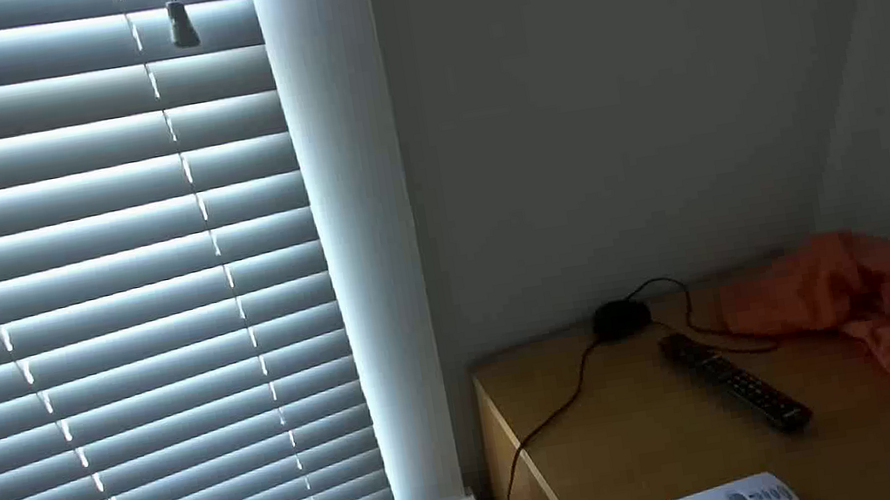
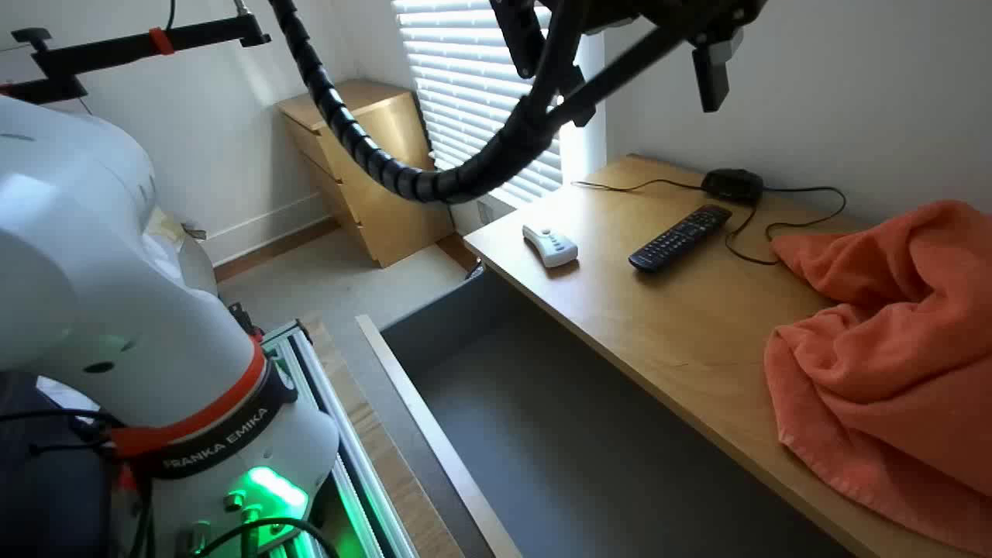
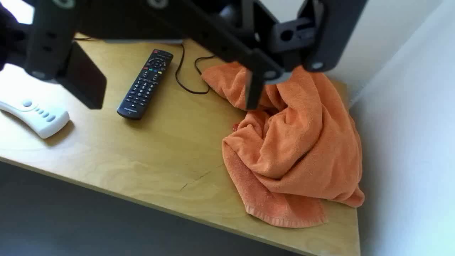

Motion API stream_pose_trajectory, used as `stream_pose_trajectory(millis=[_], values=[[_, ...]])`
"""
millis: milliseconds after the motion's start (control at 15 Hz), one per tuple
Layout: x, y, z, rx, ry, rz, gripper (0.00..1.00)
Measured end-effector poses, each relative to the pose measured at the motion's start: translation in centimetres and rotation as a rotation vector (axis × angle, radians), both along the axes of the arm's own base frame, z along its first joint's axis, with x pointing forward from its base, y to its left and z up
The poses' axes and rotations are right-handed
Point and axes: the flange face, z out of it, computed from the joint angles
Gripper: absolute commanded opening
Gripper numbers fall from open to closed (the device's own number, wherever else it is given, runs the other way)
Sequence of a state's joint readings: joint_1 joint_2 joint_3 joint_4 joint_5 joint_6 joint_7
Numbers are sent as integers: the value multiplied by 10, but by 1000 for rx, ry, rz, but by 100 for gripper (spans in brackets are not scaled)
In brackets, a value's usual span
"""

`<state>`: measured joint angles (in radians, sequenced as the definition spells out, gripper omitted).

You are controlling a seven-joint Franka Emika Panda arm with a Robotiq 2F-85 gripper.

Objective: Put the black remote in the open drawer and then close the drawer

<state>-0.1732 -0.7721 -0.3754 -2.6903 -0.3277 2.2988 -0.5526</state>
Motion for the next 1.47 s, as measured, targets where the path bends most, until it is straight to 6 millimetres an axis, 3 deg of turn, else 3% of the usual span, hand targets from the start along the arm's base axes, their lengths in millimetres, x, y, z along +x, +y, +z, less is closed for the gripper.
stream_pose_trajectory(millis=[733, 1467], values=[[4, 5, -2, 6, 7, 7, 100], [87, 115, -74, 237, 140, 1, 100]])
